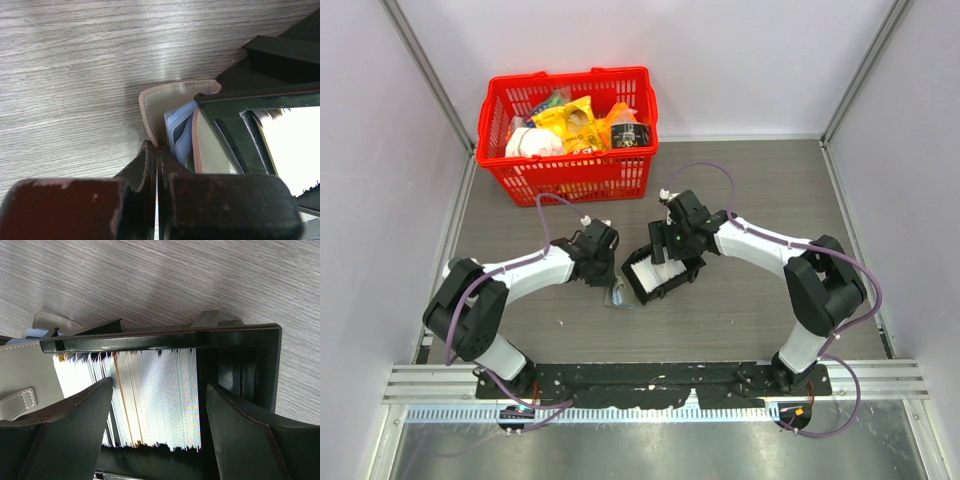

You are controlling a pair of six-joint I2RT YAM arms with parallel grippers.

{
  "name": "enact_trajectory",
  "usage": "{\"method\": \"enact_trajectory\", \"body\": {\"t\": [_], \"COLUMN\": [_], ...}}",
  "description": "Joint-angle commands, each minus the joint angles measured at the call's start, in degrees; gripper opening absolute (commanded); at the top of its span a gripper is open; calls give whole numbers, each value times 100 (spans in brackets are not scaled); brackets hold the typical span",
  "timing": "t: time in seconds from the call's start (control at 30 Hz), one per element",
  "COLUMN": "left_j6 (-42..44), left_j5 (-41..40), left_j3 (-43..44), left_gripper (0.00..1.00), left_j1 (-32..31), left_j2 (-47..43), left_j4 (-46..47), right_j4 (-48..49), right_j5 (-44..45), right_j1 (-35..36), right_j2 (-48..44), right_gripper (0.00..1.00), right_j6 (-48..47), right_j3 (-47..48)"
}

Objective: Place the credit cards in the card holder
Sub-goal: Pick up the credit card from the storage box.

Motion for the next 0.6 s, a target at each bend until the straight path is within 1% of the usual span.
{"method": "enact_trajectory", "body": {"t": [0.0, 0.13, 0.27, 0.4, 0.43, 0.53, 0.57], "left_j6": [-99, -90, -90, -90, -81, -90, -99], "left_j5": [161, 161, 161, 161, 326, 363, 371], "left_j3": [290, 352, 370, 387, 396, 405, 387], "left_gripper": [0, 0, 0, 0, 0, 0, 0], "left_j1": [-12, -21, -21, -12, -12, -12, -12], "left_j2": [85, 121, 103, 103, 112, 121, 129], "left_j4": [895, 877, 895, 886, 895, 912, 912], "right_j4": [-187, -99, 129, 139, 165, 218, 287], "right_j5": [-1213, -1467, -1643, -1722, -1731, -1749, -1758], "right_j1": [214, 205, 206, 196, 188, 197, 188], "right_j2": [339, 23, -215, -259, -277, -329, -390], "right_gripper": [75, 61, 52, 49, 48, 46, 44], "right_j6": [323, 438, 534, 570, 570, 622, 631], "right_j3": [-374, -303, -268, -233, -250, -294, -312]}}
